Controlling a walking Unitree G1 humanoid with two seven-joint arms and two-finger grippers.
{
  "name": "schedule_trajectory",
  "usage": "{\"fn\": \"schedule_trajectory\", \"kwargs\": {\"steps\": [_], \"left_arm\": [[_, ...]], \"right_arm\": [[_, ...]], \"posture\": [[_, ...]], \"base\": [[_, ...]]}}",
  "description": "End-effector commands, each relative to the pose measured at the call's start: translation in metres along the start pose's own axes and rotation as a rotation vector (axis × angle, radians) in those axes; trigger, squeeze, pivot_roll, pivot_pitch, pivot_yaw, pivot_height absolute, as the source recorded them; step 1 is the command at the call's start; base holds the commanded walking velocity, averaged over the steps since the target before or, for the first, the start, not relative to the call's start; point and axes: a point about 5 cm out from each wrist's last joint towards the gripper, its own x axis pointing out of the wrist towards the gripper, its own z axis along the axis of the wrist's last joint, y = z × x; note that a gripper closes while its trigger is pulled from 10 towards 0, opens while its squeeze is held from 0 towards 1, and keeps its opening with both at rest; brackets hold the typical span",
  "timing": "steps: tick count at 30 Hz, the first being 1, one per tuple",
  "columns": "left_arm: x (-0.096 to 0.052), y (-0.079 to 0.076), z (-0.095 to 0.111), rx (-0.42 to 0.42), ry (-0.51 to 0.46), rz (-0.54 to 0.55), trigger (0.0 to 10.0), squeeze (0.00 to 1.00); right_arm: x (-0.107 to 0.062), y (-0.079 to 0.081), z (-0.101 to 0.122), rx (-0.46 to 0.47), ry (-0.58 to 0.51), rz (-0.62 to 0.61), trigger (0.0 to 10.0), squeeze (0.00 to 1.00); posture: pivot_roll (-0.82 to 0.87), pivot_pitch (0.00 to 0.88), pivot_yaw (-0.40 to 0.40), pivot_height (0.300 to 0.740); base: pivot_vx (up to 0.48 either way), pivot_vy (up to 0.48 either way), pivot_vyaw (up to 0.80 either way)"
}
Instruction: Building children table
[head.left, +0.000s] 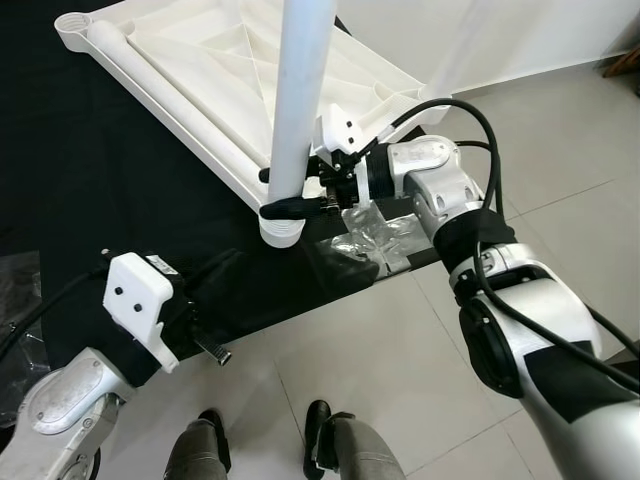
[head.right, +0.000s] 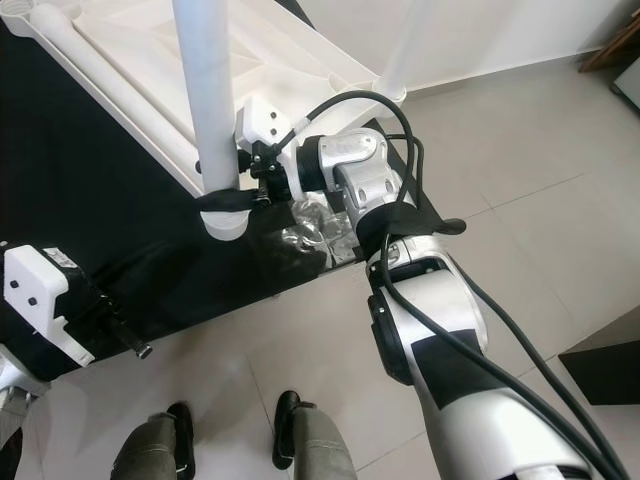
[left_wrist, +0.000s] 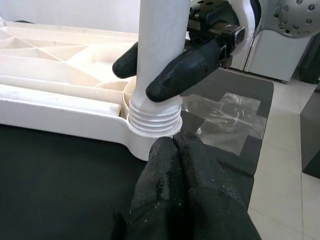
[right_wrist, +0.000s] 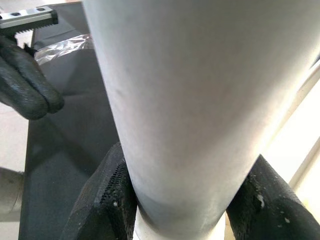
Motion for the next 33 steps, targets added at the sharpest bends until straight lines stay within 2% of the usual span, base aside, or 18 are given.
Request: {"fn": "schedule_trajectory", "kwargs": {"steps": [1,6,9,11,12,13,14,15,16,17,18,19,26,27,28,30,31,33], "left_arm": [[-0.003,-0.004,0.002,-0.009,0.004,-0.02,10.0,0.0],[-0.002,-0.004,0.003,-0.011,0.0,-0.025,10.0,0.0],[0.001,-0.005,0.004,-0.028,-0.015,-0.03,10.0,0.0],[0.001,-0.005,0.004,-0.028,-0.015,-0.03,10.0,0.0],[0.002,-0.005,0.003,-0.03,-0.016,-0.035,10.0,0.0],[0.003,-0.005,0.003,-0.032,-0.014,-0.045,10.0,0.0],[0.003,-0.005,0.003,-0.032,-0.014,-0.045,10.0,0.0],[0.004,-0.005,0.003,-0.04,-0.017,-0.056,10.0,0.0],[0.004,-0.005,0.003,-0.04,-0.017,-0.056,10.0,0.0],[0.006,-0.005,0.003,-0.048,-0.019,-0.068,10.0,0.0],[0.006,-0.005,0.003,-0.048,-0.019,-0.068,10.0,0.0],[0.008,-0.006,0.002,-0.053,-0.019,-0.085,10.0,0.0],[0.013,-0.009,0.0,-0.058,-0.023,-0.112,10.0,0.0],[0.012,-0.008,0.001,-0.055,-0.022,-0.11,10.0,0.0],[0.011,-0.007,0.001,-0.051,-0.02,-0.106,10.0,0.0],[0.01,-0.005,0.001,-0.047,-0.018,-0.103,10.0,0.0],[0.01,-0.004,0.001,-0.043,-0.015,-0.105,10.0,0.0],[0.011,-0.003,0.001,-0.04,-0.012,-0.107,10.0,0.0]], "right_arm": [[-0.001,0.003,-0.004,0.002,0.023,0.047,0.0,0.0],[-0.009,0.004,-0.012,0.007,0.024,0.007,0.0,0.0],[-0.025,0.009,-0.038,0.043,0.059,-0.184,0.0,0.0],[-0.025,0.009,-0.038,0.043,0.059,-0.184,0.0,0.0],[-0.022,0.012,-0.048,0.078,0.066,-0.296,0.0,0.0],[-0.005,0.018,-0.062,0.143,0.05,-0.54,0.0,0.0],[-0.005,0.018,-0.062,0.143,0.05,-0.54,0.0,0.0],[0.013,0.042,-0.082,0.289,0.046,-0.796,0.0,0.0],[0.013,0.042,-0.082,0.289,0.046,-0.796,0.0,0.0],[0.025,0.067,-0.094,0.361,0.068,-0.93,0.0,0.0],[0.025,0.067,-0.094,0.361,0.068,-0.93,0.0,0.0],[0.038,0.087,-0.097,0.413,0.074,-0.954,0.0,0.0],[0.064,0.086,-0.079,0.345,0.035,-0.832,0.4,0.0],[0.063,0.081,-0.078,0.331,0.042,-0.837,7.9,0.0],[0.06,0.078,-0.078,0.33,0.051,-0.852,10.0,0.0],[0.056,0.072,-0.076,0.336,0.048,-0.854,10.0,0.0],[0.052,0.067,-0.069,0.344,0.032,-0.855,10.0,1.0],[0.05,0.065,-0.064,0.35,0.019,-0.852,10.0,1.0]], "posture": [[0.17,0.318,-0.159,0.74],[0.16,0.317,-0.161,0.74],[0.16,0.316,-0.16,0.74],[0.16,0.316,-0.16,0.74],[0.16,0.315,-0.161,0.74],[0.15,0.32,-0.154,0.74],[0.15,0.32,-0.154,0.74],[0.14,0.328,-0.139,0.74],[0.14,0.328,-0.139,0.74],[0.13,0.325,-0.138,0.74],[0.13,0.325,-0.138,0.74],[0.13,0.307,-0.135,0.74],[0.13,0.285,-0.152,0.74],[0.14,0.285,-0.15,0.74],[0.14,0.284,-0.146,0.74],[0.13,0.282,-0.141,0.74],[0.13,0.283,-0.139,0.74],[0.13,0.283,-0.139,0.74]], "base": [[0.0,0.0,0.0],[0.0,0.0,0.0],[0.0,0.0,0.0],[0.0,0.0,0.0],[0.0,0.0,0.0],[0.0,0.0,0.0],[0.0,0.0,0.0],[0.0,0.0,0.0],[0.0,0.0,0.0],[0.0,0.0,0.0],[0.0,0.0,0.0],[0.0,0.0,0.0],[0.0,0.0,0.0],[0.0,0.0,0.0],[0.0,0.0,0.0],[0.0,0.0,0.0],[0.0,0.0,0.0],[0.0,0.0,0.0]]}}
